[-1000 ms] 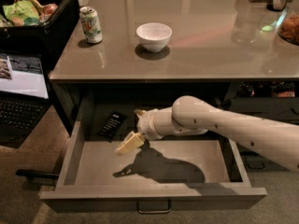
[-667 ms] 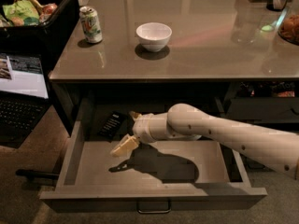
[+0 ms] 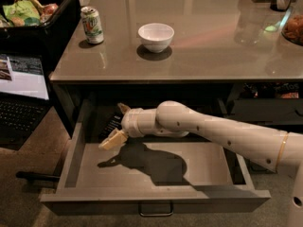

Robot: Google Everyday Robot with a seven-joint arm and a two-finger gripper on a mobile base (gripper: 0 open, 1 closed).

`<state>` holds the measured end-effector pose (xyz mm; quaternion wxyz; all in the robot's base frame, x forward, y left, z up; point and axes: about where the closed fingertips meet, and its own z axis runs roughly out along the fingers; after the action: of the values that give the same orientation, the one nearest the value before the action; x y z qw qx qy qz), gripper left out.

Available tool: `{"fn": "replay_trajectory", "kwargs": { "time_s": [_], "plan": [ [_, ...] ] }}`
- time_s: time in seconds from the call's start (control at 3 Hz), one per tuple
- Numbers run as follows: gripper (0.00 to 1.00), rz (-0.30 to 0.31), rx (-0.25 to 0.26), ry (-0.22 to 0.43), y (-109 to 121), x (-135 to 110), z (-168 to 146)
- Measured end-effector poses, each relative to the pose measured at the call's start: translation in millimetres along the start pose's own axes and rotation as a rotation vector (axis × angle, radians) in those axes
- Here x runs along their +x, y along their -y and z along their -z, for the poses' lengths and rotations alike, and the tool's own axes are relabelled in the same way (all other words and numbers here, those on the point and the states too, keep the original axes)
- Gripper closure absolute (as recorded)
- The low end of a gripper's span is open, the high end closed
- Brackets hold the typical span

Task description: Pick rxbar chocolate from top drawer and place on counter

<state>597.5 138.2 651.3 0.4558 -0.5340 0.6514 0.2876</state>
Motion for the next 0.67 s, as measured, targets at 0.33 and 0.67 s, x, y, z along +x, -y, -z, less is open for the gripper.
{"fn": "replay_trajectory", "kwargs": {
  "time_s": [0.33,0.67],
  "plan": [
    [0.0,0.007,0.016,-0.036,13.2,-1.8,-21.1],
    [0.0,-0.036,0.029,-0.084,27.0,25.2,-42.0]
  ]
}}
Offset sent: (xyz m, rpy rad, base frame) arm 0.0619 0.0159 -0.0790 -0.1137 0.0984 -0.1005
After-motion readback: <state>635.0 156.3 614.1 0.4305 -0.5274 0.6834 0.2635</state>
